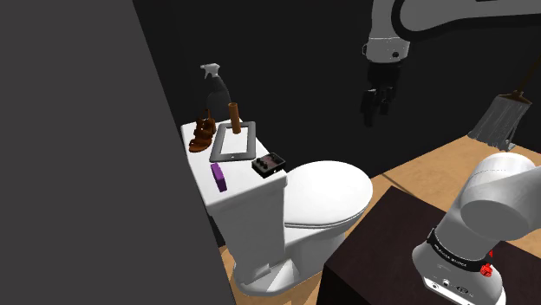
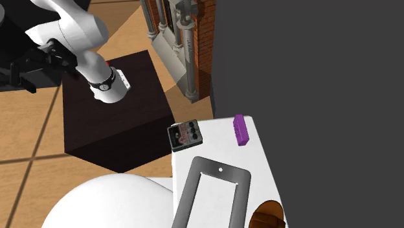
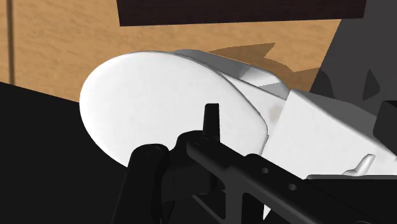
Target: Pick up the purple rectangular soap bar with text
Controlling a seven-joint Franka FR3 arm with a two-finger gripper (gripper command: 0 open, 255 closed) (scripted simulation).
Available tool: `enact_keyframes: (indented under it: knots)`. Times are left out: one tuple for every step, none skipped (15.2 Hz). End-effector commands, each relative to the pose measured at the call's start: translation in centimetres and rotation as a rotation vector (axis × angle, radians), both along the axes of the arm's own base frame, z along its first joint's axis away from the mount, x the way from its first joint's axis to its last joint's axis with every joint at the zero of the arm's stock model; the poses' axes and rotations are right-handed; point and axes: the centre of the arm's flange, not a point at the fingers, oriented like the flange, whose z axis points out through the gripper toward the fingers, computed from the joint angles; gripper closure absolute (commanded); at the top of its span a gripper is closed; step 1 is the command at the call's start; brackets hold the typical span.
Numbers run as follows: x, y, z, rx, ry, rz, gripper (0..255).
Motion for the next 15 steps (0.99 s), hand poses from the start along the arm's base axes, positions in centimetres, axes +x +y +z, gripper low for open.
enact_keyframes:
  knots:
    - [0.0, 0.0, 0.0, 0.000, 0.000, 0.000, 0]
    - [0.7, 1.1, -0.2, 0.000, 0.001, -0.004, 0]
    - [1.4, 2.2, -0.5, 0.001, 0.001, -0.007, 0]
    - [2.1, 3.3, -0.7, 0.001, 0.002, -0.011, 0]
    - [2.8, 4.3, -0.9, 0.001, 0.003, -0.014, 0]
    - [3.6, 5.4, -1.1, 0.002, 0.003, -0.018, 0]
    - [4.3, 6.5, -1.4, 0.002, 0.004, -0.021, 0]
    - [5.0, 7.6, -1.6, 0.002, 0.005, -0.025, 0]
    - [5.7, 8.6, -1.8, 0.003, 0.005, -0.028, 0]
    - [6.5, 9.7, -2.1, 0.003, 0.006, -0.032, 0]
    - [7.2, 10.8, -2.3, 0.003, 0.007, -0.035, 0]
    - [8.0, 11.8, -2.5, 0.004, 0.008, -0.039, 0]
    - [8.7, 12.9, -2.7, 0.004, 0.008, -0.043, 0]
    - [9.5, 14.0, -3.0, 0.005, 0.009, -0.046, 0]
    - [10.2, 15.0, -3.2, 0.005, 0.010, -0.050, 0]
